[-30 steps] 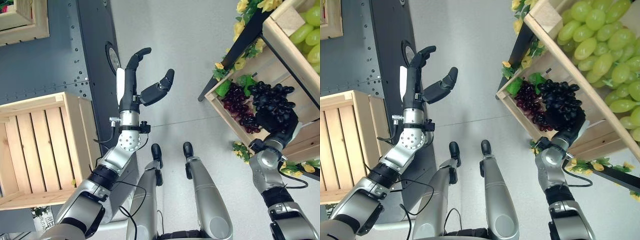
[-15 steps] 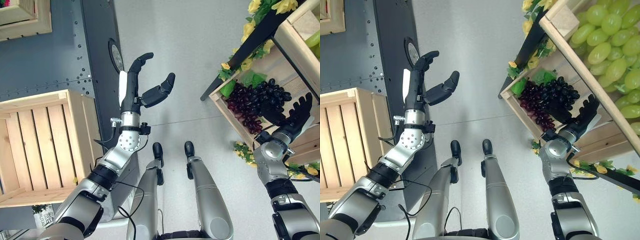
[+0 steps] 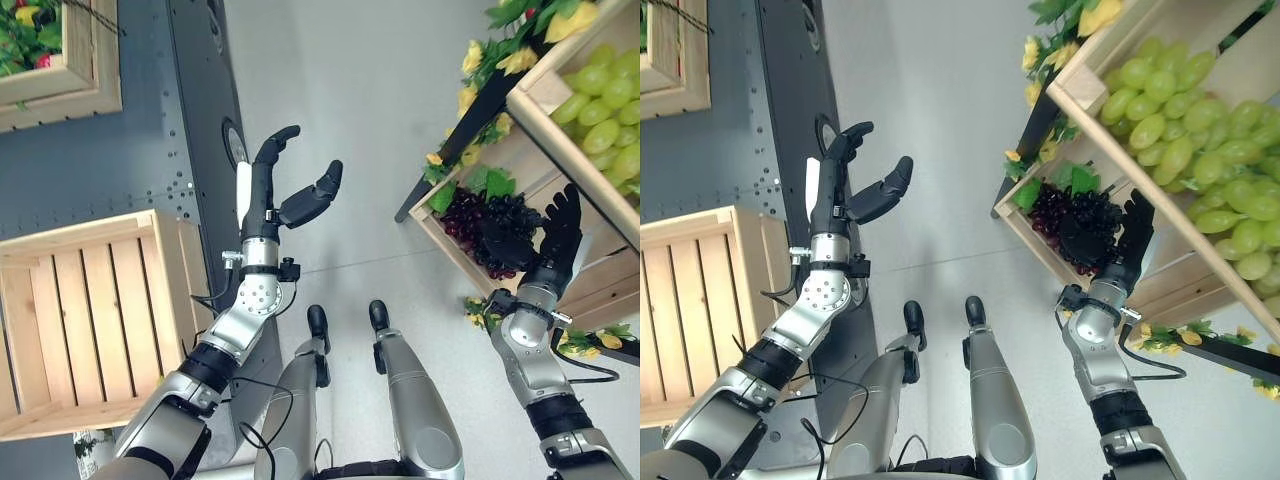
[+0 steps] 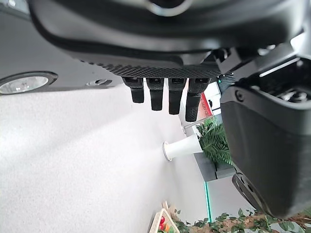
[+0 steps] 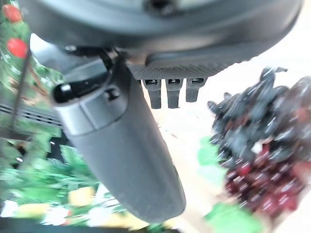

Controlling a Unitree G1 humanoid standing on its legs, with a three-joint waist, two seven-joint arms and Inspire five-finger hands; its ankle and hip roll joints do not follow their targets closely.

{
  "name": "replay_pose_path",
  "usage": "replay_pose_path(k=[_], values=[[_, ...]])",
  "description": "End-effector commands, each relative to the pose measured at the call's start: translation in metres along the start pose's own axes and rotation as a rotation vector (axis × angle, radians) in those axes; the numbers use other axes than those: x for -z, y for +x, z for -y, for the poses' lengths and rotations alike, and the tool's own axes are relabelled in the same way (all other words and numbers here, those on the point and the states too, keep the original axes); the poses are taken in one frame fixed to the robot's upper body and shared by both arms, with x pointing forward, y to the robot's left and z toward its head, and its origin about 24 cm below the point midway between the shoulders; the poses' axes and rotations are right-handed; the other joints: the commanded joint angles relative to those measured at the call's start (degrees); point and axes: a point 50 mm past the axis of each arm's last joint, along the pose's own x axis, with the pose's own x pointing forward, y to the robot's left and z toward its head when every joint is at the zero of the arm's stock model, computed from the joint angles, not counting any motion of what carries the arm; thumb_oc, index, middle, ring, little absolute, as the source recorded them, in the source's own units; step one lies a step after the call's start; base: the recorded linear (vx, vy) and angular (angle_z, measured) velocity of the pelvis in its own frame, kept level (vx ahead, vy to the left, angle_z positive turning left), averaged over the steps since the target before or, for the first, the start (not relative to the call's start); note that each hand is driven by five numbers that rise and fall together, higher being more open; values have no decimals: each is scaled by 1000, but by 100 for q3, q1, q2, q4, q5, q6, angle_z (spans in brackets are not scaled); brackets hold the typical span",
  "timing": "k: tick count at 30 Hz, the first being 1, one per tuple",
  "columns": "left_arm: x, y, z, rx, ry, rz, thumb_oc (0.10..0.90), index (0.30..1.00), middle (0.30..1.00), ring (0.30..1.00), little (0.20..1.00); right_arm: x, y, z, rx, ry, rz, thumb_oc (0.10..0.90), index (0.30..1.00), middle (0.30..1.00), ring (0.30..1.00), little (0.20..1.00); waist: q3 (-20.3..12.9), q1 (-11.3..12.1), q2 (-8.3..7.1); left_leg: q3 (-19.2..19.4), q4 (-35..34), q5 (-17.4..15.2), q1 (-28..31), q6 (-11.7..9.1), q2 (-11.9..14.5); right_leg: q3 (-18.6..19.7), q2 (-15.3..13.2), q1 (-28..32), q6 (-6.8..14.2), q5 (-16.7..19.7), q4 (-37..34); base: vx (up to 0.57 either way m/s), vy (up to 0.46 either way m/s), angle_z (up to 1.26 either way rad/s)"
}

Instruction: Pick up the fruits from the basket on one side to the basket on the other side

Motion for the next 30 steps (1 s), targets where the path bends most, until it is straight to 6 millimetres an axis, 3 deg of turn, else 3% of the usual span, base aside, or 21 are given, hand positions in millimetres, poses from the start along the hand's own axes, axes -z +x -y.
replay_pose_path(k=[1, 5, 11, 18, 25, 30], values=[[-46, 12, -6, -13, -117, 235, 800, 900, 900, 900, 900, -49, 8, -7, -80, 85, 267, 800, 900, 900, 900, 900, -83, 24, -214, 95, -51, -779, 578, 70, -345, -310, 177, 515, 85, 214, -649, 23, 63, 3], [-33, -2, -10, -1, -143, 174, 800, 900, 900, 900, 900, -51, -2, -3, -119, 56, 293, 800, 900, 900, 900, 900, -199, 52, -173, 44, -533, -645, 1134, 35, -323, -305, 183, 1069, 107, 254, -1012, 35, 56, 3], [-8, -21, -20, 8, -152, 65, 800, 900, 900, 900, 900, -47, -12, 5, -159, 13, 264, 800, 900, 900, 900, 900, -706, 116, -149, -83, -1112, -550, 1697, 2, -324, -282, 198, 1687, 125, 276, -1504, 71, 34, 5], [10, -38, -33, 0, -163, -30, 800, 900, 900, 900, 900, -31, -30, -3, -403, 63, 108, 800, 900, 900, 900, 900, -1162, 202, -165, -233, -1665, -341, 2086, -41, -274, -373, 161, 2092, 141, 377, -1898, 62, 5, 10], [23, -49, -33, 104, -206, -105, 800, 900, 900, 900, 900, -1, -43, -12, -607, 110, -120, 800, 900, 900, 900, 900, -1585, 352, -223, -400, -1761, -258, 2099, -131, -206, -561, 75, 2362, 155, 501, -2281, 29, -12, 12], [33, -63, -30, 257, -216, -185, 800, 900, 900, 900, 900, 35, -62, -7, -727, 36, -377, 800, 900, 900, 900, 900, -1848, 465, -242, -401, -1761, -283, 2182, -125, -191, -703, 28, 2480, 152, 489, -2348, 12, 1, 0]])
